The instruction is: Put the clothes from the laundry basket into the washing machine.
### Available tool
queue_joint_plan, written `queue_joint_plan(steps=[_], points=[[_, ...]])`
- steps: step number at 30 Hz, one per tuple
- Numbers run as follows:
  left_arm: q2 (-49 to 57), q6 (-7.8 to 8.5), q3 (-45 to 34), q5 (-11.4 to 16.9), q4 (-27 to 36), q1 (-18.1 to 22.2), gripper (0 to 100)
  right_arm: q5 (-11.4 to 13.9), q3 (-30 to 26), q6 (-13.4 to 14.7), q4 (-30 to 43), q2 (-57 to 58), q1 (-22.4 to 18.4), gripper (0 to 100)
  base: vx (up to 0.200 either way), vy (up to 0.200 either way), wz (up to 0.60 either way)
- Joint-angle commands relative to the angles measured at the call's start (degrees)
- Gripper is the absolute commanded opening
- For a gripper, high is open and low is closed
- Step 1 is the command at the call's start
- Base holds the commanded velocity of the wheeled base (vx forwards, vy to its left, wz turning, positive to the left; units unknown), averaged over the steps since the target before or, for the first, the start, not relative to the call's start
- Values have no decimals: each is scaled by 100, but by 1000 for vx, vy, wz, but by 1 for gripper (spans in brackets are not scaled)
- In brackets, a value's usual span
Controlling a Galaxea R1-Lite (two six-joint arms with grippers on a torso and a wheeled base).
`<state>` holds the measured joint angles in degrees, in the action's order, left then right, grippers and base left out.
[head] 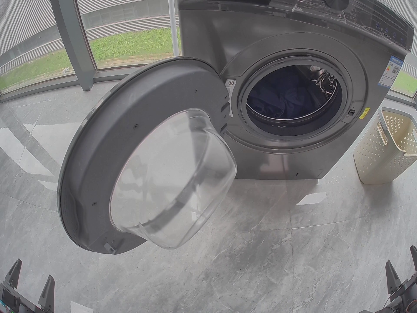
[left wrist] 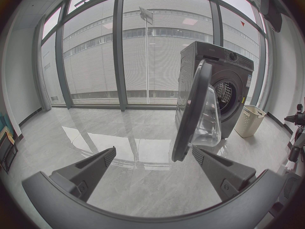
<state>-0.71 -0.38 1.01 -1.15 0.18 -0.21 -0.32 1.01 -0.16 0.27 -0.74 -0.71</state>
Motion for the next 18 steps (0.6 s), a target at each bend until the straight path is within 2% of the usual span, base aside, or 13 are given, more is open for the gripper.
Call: queue_joint_plan(steps=[1,4,7,10,13,18], points=[[71,38,-101,0,-9,3,100,-3,-101,-2,0,30,0,100,0,0,0],[71,-59,136,18,-247,-6,100,-3,-101,-2,0,30,0,100,0,0,0],[-193,-59,989,97,-220,-58,100,-3,-101,-2,0,30,0,100,0,0,0],[-808,-59,1516,510,-18,-296,100,-3,-101,-2,0,30,0,100,0,0,0],[-1626,-85,1701,1108,-62,-612,100,-3,-101,-2,0,30,0,100,0,0,0],[-2628,-340,1788,1547,-247,-955,100,-3,-101,-2,0,30,0,100,0,0,0]])
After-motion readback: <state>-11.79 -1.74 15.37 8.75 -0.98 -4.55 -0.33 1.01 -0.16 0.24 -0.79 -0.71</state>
